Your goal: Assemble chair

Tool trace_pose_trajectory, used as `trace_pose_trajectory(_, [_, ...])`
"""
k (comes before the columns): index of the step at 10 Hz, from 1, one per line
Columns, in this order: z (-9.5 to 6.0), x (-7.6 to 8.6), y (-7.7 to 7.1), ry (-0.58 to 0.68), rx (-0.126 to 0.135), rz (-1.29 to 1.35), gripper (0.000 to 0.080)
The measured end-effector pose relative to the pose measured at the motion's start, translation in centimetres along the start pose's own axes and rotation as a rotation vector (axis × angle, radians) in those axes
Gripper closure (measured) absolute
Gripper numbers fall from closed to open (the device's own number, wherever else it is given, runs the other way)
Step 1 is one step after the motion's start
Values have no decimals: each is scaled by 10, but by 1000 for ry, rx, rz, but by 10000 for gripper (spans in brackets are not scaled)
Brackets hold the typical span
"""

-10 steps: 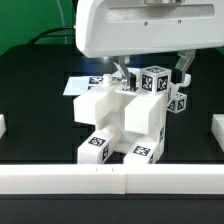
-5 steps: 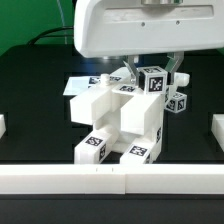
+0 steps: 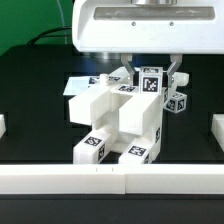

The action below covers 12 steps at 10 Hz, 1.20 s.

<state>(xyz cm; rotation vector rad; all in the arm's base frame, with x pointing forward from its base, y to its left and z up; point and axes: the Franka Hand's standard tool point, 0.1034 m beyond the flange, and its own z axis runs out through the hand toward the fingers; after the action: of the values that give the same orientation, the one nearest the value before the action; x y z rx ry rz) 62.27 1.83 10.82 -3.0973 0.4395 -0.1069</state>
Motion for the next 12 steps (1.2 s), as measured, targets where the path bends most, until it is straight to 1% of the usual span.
trace_pose_trajectory(1, [0,0,0,-1,1,64,528])
trace_pose_trajectory(3, [0,0,0,-4,10,275,528])
trace_pose_trajectory(6, [0,0,0,-5,10,523,528])
trace_pose_trajectory(7, [0,0,0,-6,10,561,528])
trace_pose_trajectory(8, [0,0,-1,-8,17,659,528])
trace_pose_trajectory(10, [0,0,-2,-9,18,712,528])
trace_pose_trajectory(11, [0,0,-2,-9,18,700,457])
trace_pose_trajectory(12, [0,0,-2,-8,18,665,457])
